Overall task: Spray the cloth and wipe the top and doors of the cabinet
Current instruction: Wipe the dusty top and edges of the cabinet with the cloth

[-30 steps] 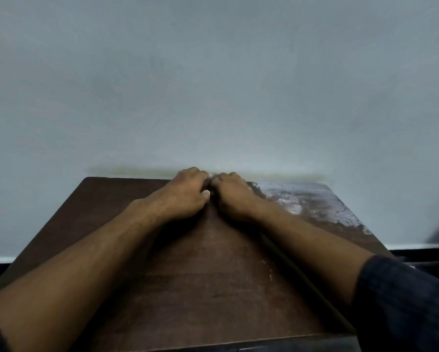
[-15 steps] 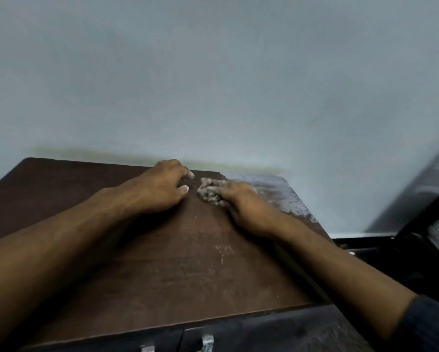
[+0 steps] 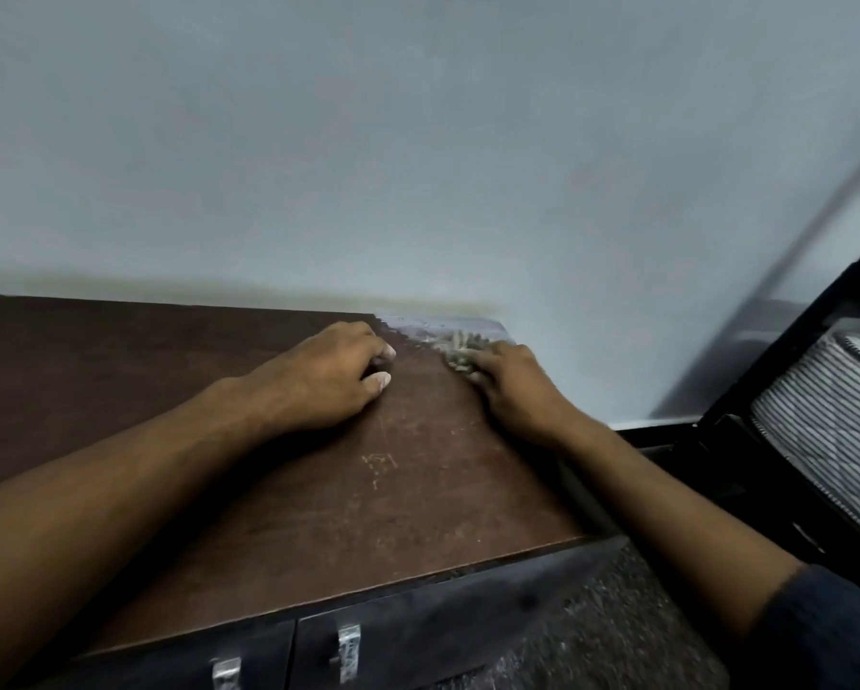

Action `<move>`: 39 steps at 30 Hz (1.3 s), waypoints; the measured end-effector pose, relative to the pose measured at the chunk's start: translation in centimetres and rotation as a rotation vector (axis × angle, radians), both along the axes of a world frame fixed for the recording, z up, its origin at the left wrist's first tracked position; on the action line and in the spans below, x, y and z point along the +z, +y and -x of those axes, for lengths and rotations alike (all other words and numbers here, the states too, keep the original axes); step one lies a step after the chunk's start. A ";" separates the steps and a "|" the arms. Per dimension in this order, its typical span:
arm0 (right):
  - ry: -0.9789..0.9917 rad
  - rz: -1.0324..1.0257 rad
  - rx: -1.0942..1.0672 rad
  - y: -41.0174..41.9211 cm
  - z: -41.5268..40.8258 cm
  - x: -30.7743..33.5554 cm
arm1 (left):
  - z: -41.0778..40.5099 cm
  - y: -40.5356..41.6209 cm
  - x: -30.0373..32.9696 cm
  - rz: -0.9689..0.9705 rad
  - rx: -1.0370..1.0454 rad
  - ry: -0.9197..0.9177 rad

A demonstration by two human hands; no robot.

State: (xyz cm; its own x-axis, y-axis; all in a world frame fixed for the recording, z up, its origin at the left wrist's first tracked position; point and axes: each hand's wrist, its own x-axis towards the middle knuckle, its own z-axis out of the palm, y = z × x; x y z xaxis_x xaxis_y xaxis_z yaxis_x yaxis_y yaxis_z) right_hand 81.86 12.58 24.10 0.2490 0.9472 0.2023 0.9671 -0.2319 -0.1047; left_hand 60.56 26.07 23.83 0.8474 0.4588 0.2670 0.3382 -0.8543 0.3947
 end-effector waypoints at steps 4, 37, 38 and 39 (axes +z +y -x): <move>0.050 -0.016 0.250 -3.2 2.6 -1.2 | -2.4 -1.4 0.1 -0.026 -0.060 -0.006; 0.148 -0.064 -0.183 4.7 -8.1 -1.0 | -2.1 -1.7 1.5 -0.146 -0.106 0.067; 0.129 -0.050 -0.226 6.1 -7.8 -1.1 | -2.1 -1.7 1.5 -0.137 -0.095 0.063; 0.089 -0.041 -0.232 7.1 -7.3 -1.2 | -2.2 -1.5 1.5 -0.130 -0.084 0.060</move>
